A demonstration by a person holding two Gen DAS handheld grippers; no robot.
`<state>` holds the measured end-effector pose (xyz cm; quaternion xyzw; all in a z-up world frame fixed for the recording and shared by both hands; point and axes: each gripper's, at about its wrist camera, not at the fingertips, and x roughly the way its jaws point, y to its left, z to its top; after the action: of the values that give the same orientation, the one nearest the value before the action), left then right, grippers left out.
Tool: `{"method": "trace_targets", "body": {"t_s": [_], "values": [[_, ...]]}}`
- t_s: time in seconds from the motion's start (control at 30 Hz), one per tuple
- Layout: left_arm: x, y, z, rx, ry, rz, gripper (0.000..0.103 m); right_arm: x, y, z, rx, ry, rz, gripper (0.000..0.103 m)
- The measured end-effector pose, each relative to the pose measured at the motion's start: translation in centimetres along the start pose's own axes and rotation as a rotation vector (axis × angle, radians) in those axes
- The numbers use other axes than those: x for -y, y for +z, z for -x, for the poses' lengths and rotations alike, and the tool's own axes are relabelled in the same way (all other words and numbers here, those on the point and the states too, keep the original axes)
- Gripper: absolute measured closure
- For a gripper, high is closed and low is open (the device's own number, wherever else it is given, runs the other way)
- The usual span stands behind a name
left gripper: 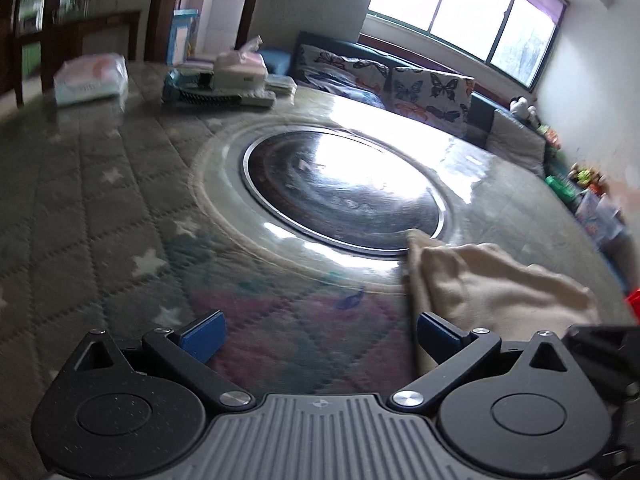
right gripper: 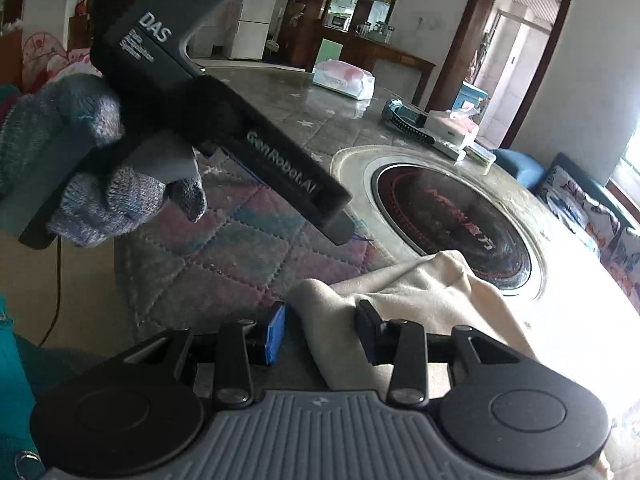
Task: Fold clothes
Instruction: 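Grasp the sweatshirt edge with the left gripper while the right gripper holds its edge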
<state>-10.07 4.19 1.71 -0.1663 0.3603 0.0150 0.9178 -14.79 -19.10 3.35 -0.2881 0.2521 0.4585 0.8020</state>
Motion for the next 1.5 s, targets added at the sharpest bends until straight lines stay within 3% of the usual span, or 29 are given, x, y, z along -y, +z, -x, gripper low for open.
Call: {"method": "trace_targets", "body": {"t_s": [0.03, 0.13, 0.47, 0.67, 0.8, 0.83, 0.9, 1.0, 1.23, 1.4, 1.5], "values": [[0.1, 0.1, -0.1, -0.006, -0.019, 0.016, 0.000, 0.3, 0.0, 0.1, 0.003, 0.001, -0.019, 0.077], [0.5, 0.6, -0.5, -0.025, -0.080, 0.062, 0.000, 1.2, 0.0, 0.4, 0.010, 0.002, -0.077, 0.089], [2.5, 2.1, -2.8, -0.101, -0.226, 0.186, 0.002, 5.0, -0.3, 2.9, 0.089, 0.089, -0.319, 0.092], [3.5, 2.0, -4.1, -0.148, -0.324, 0.248, 0.022, 6.0, -0.6, 4.6, 0.129, 0.105, -0.368, 0.092], [3.6, 1.5, -4.7, -0.170, -0.358, 0.292, 0.048, 6.1, -1.0, 5.4, 0.143, 0.116, -0.374, 0.093], [3.6, 1.4, -4.9, -0.176, -0.357, 0.303, 0.062, 6.1, -1.1, 5.7, 0.146, 0.119, -0.374, 0.093], [3.5, 1.3, -5.1, -0.186, -0.342, 0.318, 0.075, 5.9, -1.2, 5.8, 0.144, 0.123, -0.370, 0.093], [3.5, 1.3, -5.1, -0.185, -0.322, 0.319, 0.083, 5.6, -1.5, 5.9, 0.138, 0.127, -0.363, 0.093], [4.6, 1.0, -4.4, -0.161, -0.276, 0.256, 0.084, 5.3, -1.7, 6.0, 0.126, 0.123, -0.357, 0.089], [5.1, 0.6, -4.2, -0.141, -0.257, 0.209, 0.084, 5.8, -2.5, 6.9, 0.119, 0.090, -0.382, 0.079], [5.3, 0.5, -4.3, -0.136, -0.251, 0.196, 0.084, 6.9, -3.4, 7.5, 0.113, 0.037, -0.420, 0.079]]}}
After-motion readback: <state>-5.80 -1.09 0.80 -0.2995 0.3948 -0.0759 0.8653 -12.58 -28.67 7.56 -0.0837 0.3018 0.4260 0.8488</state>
